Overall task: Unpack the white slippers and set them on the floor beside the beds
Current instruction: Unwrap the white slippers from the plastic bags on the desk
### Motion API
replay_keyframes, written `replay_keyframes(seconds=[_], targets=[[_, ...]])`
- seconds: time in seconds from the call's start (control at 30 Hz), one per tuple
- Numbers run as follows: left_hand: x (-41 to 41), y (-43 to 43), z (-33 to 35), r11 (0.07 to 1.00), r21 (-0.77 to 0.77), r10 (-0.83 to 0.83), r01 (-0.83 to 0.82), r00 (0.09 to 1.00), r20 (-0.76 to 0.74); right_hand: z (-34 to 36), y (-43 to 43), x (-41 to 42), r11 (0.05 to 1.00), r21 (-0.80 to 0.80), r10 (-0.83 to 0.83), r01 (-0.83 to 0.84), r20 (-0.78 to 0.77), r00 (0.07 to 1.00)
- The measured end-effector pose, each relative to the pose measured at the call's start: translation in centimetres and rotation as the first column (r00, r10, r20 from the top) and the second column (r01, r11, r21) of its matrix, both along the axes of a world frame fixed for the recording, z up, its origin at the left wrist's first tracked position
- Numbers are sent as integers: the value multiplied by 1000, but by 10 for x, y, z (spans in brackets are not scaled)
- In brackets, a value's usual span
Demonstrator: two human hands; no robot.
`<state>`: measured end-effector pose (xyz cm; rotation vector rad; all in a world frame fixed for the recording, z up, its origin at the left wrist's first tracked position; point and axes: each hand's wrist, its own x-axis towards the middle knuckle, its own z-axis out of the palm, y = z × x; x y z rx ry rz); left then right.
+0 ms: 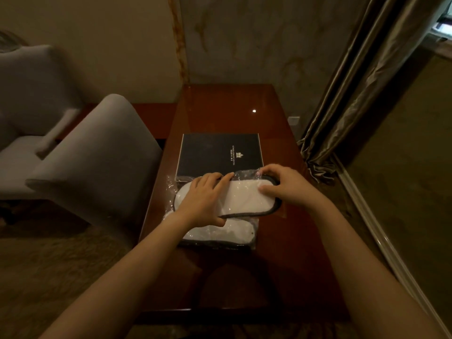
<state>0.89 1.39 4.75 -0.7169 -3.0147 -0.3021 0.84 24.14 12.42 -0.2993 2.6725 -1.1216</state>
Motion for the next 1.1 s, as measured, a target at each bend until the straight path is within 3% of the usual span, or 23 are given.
replay_keyframes(seconds=[0.13, 0.2, 0.33, 0.53, 0.7, 0.83, 1.1], targets=[[1, 14, -6, 997, -49, -56, 54, 998, -38, 4, -12, -4, 936, 352, 22, -22, 3, 1000], [0, 15, -8, 997, -47, -57, 55, 998, -39, -1, -21, -5, 927, 374, 43, -41, 2, 999], [-4, 3, -12, 999, -31, -34, 34, 999, 16, 1, -15, -5, 944, 312, 106, -110, 30, 994], [-15, -17, -15, 999, 6, 42, -44, 991, 125, 19, 23, -7, 975, 209, 72, -72, 4, 997], [-29, -29, -25, 976, 4, 210, -216, 953, 218, 39, 42, -3, 992, 104, -55, 69, -130, 990], [-38, -26, -30, 957, 48, 251, -286, 901, 353, 44, 42, -1, 980, 2, -194, 198, -172, 966], [-56, 3, -42, 935, 12, 322, -354, 863, 389, 17, 20, -24, 852, -318, -484, 417, -171, 858]])
